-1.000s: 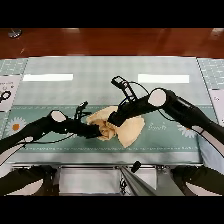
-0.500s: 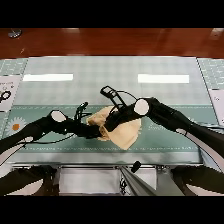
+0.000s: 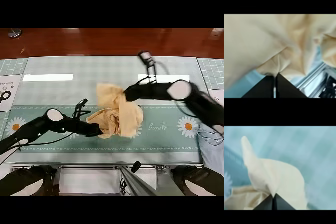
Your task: Fold the shirts.
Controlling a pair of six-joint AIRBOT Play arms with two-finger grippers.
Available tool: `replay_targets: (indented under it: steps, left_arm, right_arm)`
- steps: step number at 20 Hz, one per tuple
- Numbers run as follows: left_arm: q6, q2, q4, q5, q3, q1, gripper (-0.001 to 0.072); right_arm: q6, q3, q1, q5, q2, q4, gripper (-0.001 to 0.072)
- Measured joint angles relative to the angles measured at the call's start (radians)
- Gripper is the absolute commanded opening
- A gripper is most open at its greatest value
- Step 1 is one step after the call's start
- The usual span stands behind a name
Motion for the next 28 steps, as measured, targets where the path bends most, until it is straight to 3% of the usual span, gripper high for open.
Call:
replay_targets:
  steps: [6, 9, 13, 18, 21, 28]
  left_arm:
    - [0.001, 0.341, 0.029, 0.009, 0.288, 0.097, 0.0019]
    - [-0.009, 0.481, 0.132, 0.021, 0.508, 0.177, 0.0019]
    - [-0.087, 0.581, 0.314, -0.003, 0.769, 0.269, 0.0019]
    - [-0.166, 0.626, 0.434, -0.156, 0.938, 0.313, 0.0019]
    - [-0.204, 0.635, 0.477, -0.313, 0.963, 0.32, 0.0019]
    - [-0.308, 0.643, 0.579, -0.615, 0.806, 0.323, 0.0019]
  right_arm:
    - [0.038, 0.166, -0.22, 0.093, 0.304, -0.169, 0.0028]
    - [0.084, 0.309, -0.293, 0.151, 0.408, -0.317, 0.0028]
    - [0.158, 0.494, -0.352, 0.245, 0.494, -0.502, 0.0029]
    - [0.192, 0.642, -0.371, 0.385, 0.533, -0.615, 0.0029]
    - [0.198, 0.68, -0.374, 0.465, 0.537, -0.65, 0.0028]
    - [0.137, 0.674, -0.375, 0.768, 0.432, -0.709, 0.0028]
